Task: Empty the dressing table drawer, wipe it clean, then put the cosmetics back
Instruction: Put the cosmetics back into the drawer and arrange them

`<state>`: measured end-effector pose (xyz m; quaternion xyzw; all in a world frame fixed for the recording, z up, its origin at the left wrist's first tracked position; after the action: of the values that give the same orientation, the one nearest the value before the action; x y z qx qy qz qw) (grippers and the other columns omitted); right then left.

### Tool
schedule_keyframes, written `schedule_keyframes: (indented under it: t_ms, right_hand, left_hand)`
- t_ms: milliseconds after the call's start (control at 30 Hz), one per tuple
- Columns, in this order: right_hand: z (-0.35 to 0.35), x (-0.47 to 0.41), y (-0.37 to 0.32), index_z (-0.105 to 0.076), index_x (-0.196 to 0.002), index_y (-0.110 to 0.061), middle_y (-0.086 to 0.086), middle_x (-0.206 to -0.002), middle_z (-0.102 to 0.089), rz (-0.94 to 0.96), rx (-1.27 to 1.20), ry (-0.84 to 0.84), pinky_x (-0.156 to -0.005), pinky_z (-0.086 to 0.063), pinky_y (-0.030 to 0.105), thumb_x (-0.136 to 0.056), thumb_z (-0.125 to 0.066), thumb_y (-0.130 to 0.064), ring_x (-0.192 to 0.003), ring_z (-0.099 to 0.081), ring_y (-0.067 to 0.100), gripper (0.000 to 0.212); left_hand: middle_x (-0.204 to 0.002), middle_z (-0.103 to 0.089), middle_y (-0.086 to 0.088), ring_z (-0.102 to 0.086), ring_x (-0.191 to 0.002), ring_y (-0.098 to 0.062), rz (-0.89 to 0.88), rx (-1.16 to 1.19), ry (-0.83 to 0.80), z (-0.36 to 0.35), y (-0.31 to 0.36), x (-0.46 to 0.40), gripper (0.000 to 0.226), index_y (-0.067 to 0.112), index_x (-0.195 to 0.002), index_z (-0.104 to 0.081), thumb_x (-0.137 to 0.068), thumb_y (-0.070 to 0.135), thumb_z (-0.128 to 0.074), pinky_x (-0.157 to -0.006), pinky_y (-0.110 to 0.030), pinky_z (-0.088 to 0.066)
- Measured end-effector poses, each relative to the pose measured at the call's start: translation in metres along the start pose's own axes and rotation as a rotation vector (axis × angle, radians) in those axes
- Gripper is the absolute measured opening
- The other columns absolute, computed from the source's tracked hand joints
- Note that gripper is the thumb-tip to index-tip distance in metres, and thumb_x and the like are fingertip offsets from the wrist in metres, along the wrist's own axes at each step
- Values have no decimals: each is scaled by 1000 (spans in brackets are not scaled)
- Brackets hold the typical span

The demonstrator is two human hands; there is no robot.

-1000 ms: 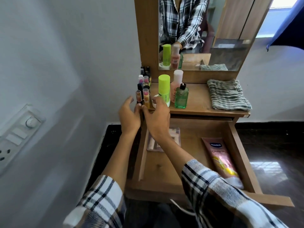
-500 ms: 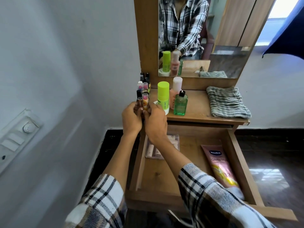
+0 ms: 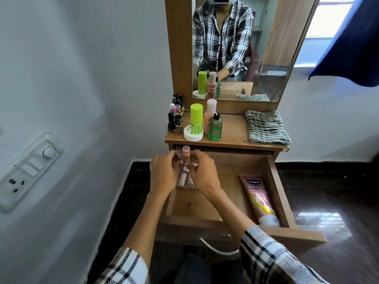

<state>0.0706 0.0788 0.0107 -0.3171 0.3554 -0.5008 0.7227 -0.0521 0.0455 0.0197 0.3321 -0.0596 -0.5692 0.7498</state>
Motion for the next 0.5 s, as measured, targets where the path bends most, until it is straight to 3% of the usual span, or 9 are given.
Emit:
schedule_keyframes:
  t_ms: [100, 233, 300, 400, 500]
  right_hand:
    - [-6, 19, 24, -62, -105, -16, 2, -105, -66, -82, 43, -122, -81, -47, 24, -86, -62, -5, -96, -60, 14, 22]
    - [-17, 26, 35, -60, -116, -11, 9, -113, -65, -149, 101, -257, -93, -50, 37, -87, -60, -6, -106, -60, 24, 30]
    - [-22, 24, 36, -58, -121, -11, 12, -118, -63, -147, 151, -281, -96, -49, 41, -87, -58, -5, -110, -58, 27, 34]
    - [-29, 25, 42, -56, -122, -10, 14, -122, -59, -171, 160, -340, -97, -47, 36, -87, -55, -4, -113, -55, 28, 35]
    - [-32, 23, 46, -59, -121, -10, 14, -121, -58, -174, 132, -362, -92, -44, 31, -86, -54, -3, -112, -55, 28, 36]
  left_hand:
    - [-109, -65, -1, -47, -119, -24, 13, -145, -133, -14, -1, 23, 20, 22, -109, -61, -92, 28, -55, -112, -52, -20]
    - [-110, -63, -1, -40, -124, -23, 14, -313, -237, -25, -5, 35, 27, 28, -118, -56, -91, 29, -56, -113, -56, -5]
    - [-112, -62, 1, -38, -123, -24, -29, -363, -235, -27, -2, 35, 25, 29, -115, -58, -91, 28, -56, -111, -56, -5]
    - [-127, -50, 1, -33, -119, -25, -83, -456, -237, -31, 1, 34, 23, 28, -113, -62, -93, 21, -51, -109, -52, -15]
    - [-121, -40, 0, -32, -114, -24, -56, -476, -209, -32, -5, 32, 22, 29, -112, -62, -93, 24, -52, -106, -49, -21]
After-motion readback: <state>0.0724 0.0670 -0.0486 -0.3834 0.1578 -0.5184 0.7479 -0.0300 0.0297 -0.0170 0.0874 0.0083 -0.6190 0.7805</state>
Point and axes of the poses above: each hand's wrist, its own x-axis away from the middle knuckle, its own z-axis out of the back of the hand, y = z × x, the point moved 7 cm from there along -x, towards the middle knuckle
